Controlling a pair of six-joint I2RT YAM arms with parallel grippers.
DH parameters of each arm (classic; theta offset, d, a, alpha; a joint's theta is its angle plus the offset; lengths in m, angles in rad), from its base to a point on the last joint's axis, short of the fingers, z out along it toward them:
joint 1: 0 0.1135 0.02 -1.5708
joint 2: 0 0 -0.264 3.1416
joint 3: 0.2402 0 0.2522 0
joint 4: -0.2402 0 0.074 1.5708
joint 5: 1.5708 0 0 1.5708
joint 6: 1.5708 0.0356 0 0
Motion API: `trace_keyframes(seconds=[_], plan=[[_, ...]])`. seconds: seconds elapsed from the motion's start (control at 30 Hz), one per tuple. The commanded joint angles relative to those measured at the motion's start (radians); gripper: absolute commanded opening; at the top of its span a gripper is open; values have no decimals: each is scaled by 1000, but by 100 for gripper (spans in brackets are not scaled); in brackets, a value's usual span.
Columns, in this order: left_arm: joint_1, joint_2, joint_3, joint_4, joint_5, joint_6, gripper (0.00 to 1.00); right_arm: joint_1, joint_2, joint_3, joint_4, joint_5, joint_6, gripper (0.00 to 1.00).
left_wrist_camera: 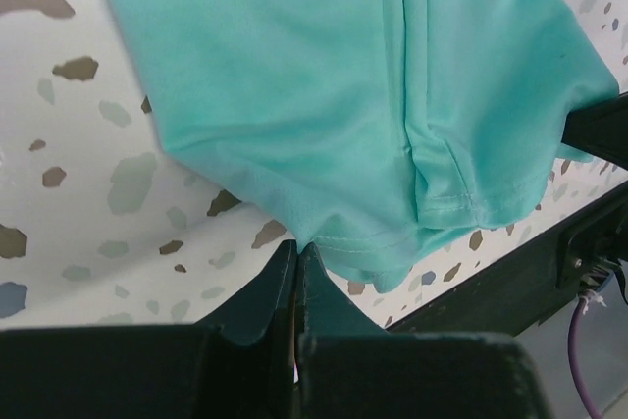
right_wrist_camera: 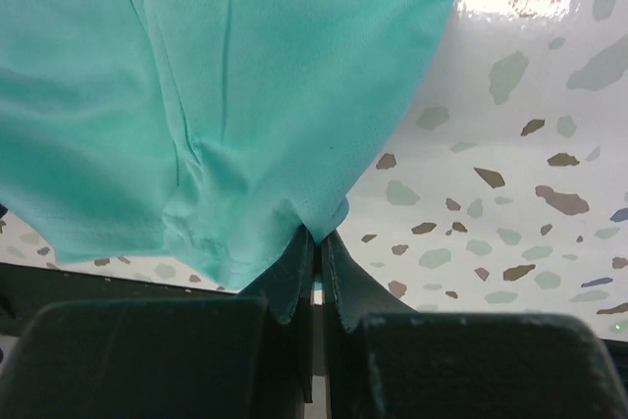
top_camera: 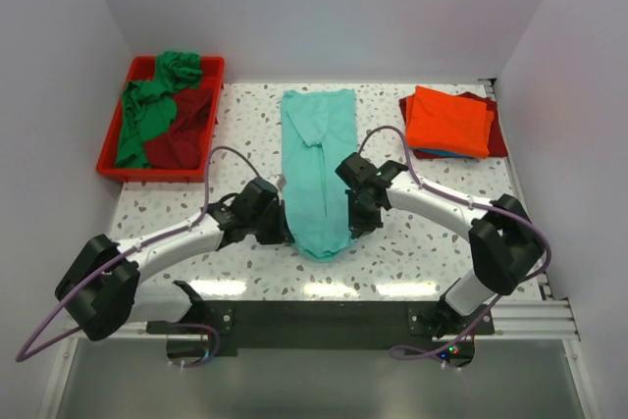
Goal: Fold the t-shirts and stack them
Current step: Fold the tshirt
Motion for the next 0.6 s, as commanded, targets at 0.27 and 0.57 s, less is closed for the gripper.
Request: trace_keyframes(seconds=[0.27, 0.57], plan=[[159, 171, 206, 27, 42, 158, 0, -115, 134, 235, -67, 38, -87, 0], [254, 386, 444, 17, 94, 244, 0, -190, 355, 533, -117, 6, -167, 0]])
